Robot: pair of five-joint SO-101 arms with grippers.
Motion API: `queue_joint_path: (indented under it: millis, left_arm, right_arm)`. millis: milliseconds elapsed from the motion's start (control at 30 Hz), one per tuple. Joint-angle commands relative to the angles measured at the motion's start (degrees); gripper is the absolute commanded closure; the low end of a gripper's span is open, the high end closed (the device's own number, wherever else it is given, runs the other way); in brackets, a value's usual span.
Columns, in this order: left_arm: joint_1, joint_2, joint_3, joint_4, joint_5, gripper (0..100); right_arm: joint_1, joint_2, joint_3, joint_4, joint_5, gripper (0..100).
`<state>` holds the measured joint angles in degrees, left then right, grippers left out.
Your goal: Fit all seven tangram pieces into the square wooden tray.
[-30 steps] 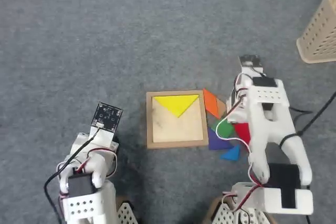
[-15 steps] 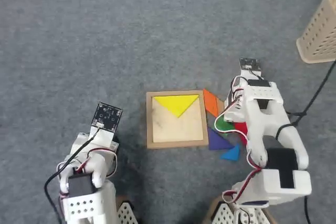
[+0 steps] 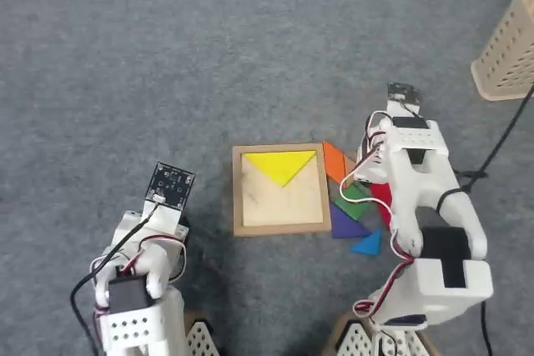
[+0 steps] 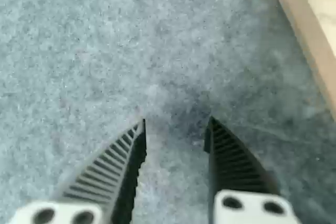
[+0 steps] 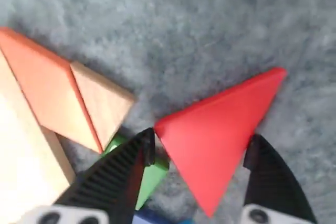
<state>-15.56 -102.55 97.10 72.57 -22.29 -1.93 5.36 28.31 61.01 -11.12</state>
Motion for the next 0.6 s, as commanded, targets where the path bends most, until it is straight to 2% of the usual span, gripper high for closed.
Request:
queue_joint_path:
  millis: [0, 433, 567]
  left_arm:
    - [0.0, -0.6, -0.4, 0.2, 0.4, 82]
    - [0.0, -0.6, -0.4, 0.2, 0.4, 82]
    - [0.0, -0.6, -0.4, 0.2, 0.4, 82]
  right_arm:
    - [-0.8, -0.5, -3.3, 0.7, -1.4, 72.3]
    - [-0.4, 7.8, -4.3, -1.1, -1.1, 72.5]
    - [-0.3, 8.0, -4.5, -1.1, -1.1, 79.4]
